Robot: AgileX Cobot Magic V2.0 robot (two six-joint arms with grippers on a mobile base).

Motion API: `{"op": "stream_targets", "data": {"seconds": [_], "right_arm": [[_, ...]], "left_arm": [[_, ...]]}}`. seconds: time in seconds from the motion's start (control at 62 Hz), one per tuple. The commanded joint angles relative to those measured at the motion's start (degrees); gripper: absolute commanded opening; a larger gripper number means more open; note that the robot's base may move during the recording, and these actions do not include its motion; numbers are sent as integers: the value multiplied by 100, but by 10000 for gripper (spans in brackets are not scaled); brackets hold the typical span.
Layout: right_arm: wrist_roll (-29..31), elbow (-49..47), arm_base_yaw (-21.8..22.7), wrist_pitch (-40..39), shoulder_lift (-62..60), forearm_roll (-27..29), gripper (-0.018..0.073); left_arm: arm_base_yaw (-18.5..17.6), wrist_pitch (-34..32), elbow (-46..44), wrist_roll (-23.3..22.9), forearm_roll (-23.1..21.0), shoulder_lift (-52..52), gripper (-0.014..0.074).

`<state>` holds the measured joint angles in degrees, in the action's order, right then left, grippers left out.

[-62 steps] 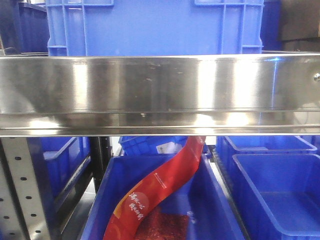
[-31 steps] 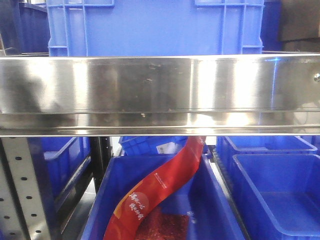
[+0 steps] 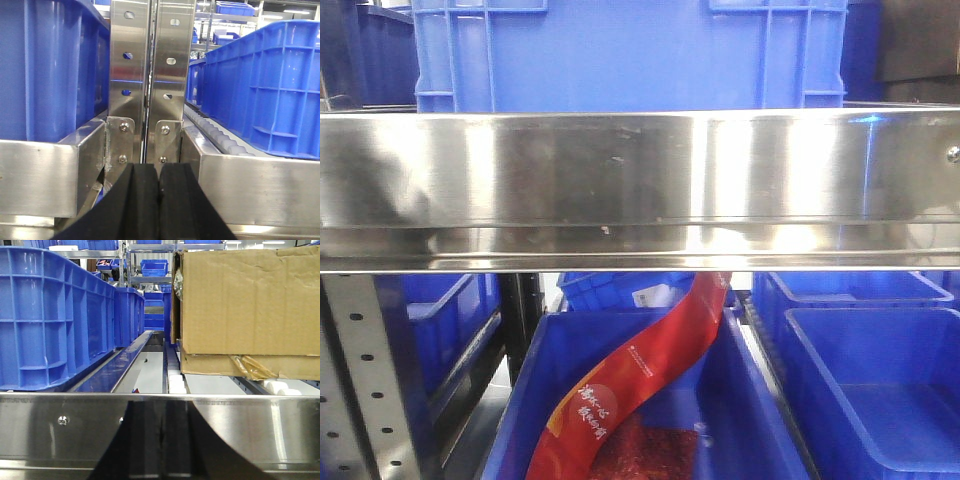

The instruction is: Grab PVC pipe and place in blue bin

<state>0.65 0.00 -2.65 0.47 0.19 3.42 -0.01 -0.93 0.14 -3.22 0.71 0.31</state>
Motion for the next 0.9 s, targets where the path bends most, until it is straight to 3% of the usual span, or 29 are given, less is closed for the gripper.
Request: {"op": "stream_targets", "data": {"seconds": [0.0, 0.887], "right_arm": [[8, 0, 23, -130, -19, 0, -168], [8, 0, 23, -130, -19, 0, -168]], "left_arm": [[-39, -70, -14, -2, -26, -31, -111], [-39, -70, -14, -2, -26, -31, -111]]}}
